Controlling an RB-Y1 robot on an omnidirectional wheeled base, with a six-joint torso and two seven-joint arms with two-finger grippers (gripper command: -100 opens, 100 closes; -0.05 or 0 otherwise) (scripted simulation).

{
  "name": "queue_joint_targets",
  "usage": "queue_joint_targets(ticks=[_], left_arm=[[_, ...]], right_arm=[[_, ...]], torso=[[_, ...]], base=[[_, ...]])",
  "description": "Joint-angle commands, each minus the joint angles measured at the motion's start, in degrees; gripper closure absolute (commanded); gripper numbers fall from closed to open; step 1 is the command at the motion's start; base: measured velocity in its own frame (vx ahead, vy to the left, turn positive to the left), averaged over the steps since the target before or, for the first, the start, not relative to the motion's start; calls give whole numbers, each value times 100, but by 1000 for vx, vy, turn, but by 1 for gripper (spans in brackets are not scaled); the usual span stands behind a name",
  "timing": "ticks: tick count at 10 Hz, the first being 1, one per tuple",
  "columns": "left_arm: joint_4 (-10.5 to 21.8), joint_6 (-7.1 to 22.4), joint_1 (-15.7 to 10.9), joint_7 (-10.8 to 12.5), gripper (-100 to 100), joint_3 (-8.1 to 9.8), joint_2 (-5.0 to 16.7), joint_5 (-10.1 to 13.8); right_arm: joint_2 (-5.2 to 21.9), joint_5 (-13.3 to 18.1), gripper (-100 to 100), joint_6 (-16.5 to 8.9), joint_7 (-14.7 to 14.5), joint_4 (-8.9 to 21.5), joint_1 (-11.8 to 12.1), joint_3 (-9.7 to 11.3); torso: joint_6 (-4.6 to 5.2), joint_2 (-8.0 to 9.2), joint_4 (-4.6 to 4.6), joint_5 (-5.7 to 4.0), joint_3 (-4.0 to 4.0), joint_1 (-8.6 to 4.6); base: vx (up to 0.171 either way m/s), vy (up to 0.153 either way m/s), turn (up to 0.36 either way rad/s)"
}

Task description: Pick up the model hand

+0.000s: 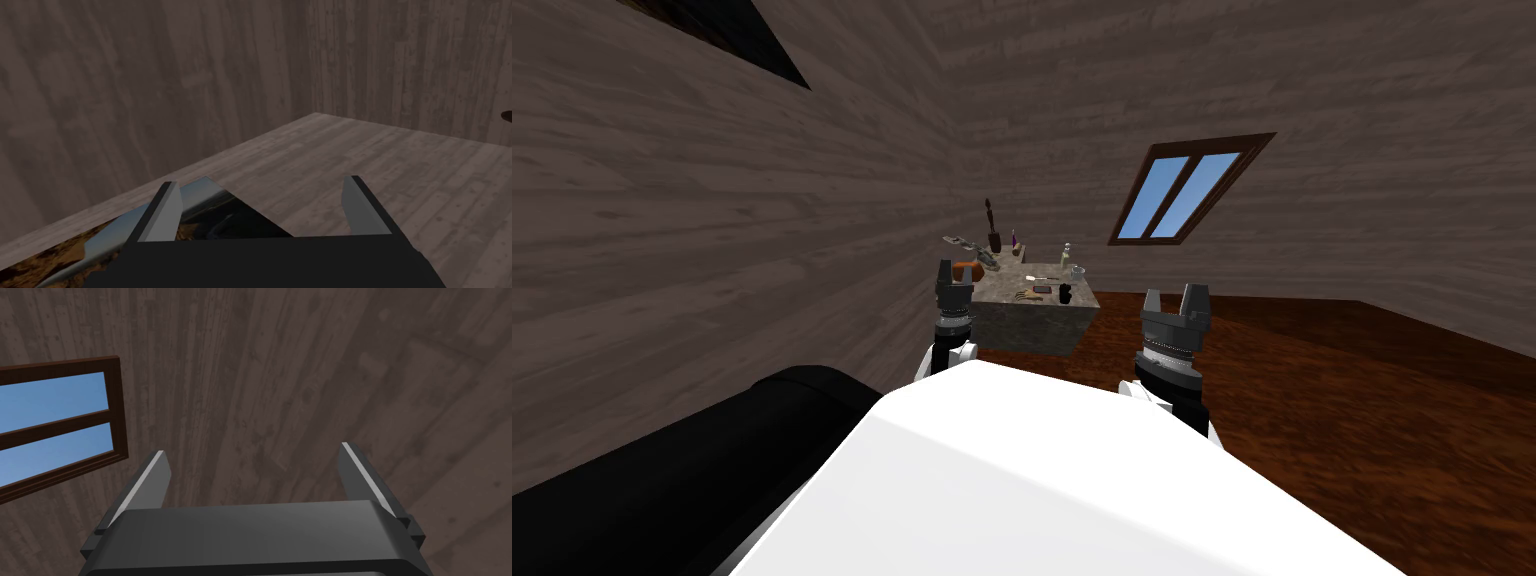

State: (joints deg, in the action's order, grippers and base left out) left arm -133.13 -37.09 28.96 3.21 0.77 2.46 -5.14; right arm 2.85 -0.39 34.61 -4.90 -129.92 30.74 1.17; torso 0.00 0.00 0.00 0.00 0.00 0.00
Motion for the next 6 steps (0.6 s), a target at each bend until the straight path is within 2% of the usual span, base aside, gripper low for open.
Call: queue_joint_targets(ticks=[1, 2, 6], left_arm=[[54, 121, -36, 27, -100, -6, 167, 17], [132, 299, -89, 66, -100, -15, 294, 42], [346, 832, -246, 185, -100, -43, 454, 116]], right_arm=[[0, 0, 0, 0, 0, 0, 0, 0], [0, 0, 0, 0, 0, 0, 0, 0], [0, 0, 0, 0, 0, 0, 0, 0]], torso=[[0, 0, 0, 0, 0, 0], [0, -2, 0, 0, -1, -1], [0, -9, -2, -1, -6, -6]], base=[[6, -5, 2], [20, -15, 4], [21, -19, 4]])
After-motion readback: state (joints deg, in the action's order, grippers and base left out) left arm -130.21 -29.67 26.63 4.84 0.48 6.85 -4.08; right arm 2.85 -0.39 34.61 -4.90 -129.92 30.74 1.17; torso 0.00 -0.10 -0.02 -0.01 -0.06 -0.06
